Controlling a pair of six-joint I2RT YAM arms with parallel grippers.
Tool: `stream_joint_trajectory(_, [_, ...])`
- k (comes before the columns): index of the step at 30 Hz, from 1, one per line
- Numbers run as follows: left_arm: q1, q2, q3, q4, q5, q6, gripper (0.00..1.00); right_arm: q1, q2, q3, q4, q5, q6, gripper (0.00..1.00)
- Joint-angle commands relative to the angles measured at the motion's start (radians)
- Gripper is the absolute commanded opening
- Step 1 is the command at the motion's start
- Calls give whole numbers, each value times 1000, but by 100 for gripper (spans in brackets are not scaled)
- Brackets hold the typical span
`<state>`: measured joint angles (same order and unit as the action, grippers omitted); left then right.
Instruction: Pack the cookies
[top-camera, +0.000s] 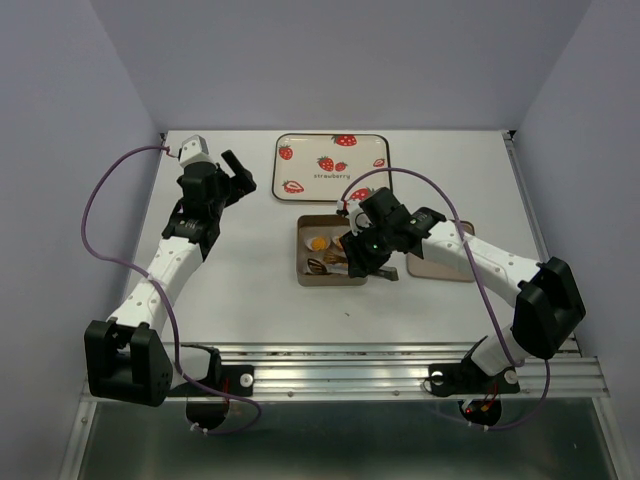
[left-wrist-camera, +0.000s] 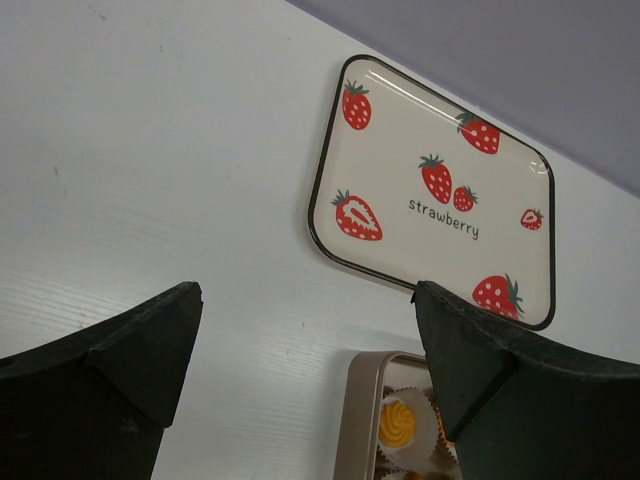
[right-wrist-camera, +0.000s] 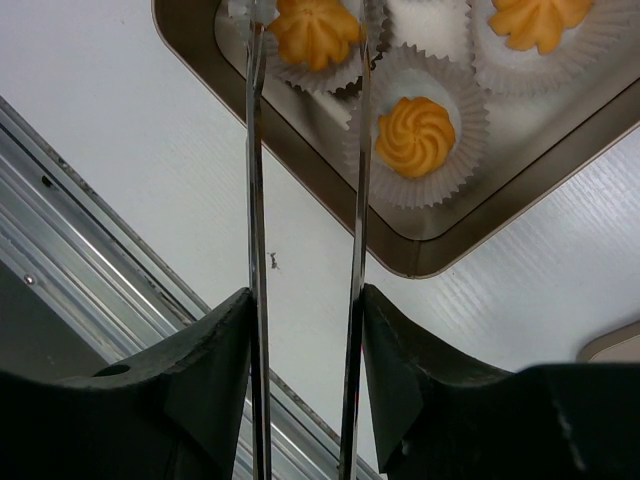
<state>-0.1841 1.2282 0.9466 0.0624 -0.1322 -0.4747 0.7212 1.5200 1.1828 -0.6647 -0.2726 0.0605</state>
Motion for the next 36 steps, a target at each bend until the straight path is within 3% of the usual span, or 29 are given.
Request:
stream_joint_trajectory(1, [-6,-27,24,24,-9,21,99,7,-6,32,53,4,-1,50])
stream_joint_trajectory(14, [-6,-32,23,24,-7,19,99,7,-27,34,51,13,7,55])
stream_joint_trajectory(29, [-5,-41,21,27,3,25,99,7,-109,75,44,13,13,55])
stream_joint_trajectory(36, [-5,-44,18,25,-6,33,99,7,-172,118,24,119,35,55])
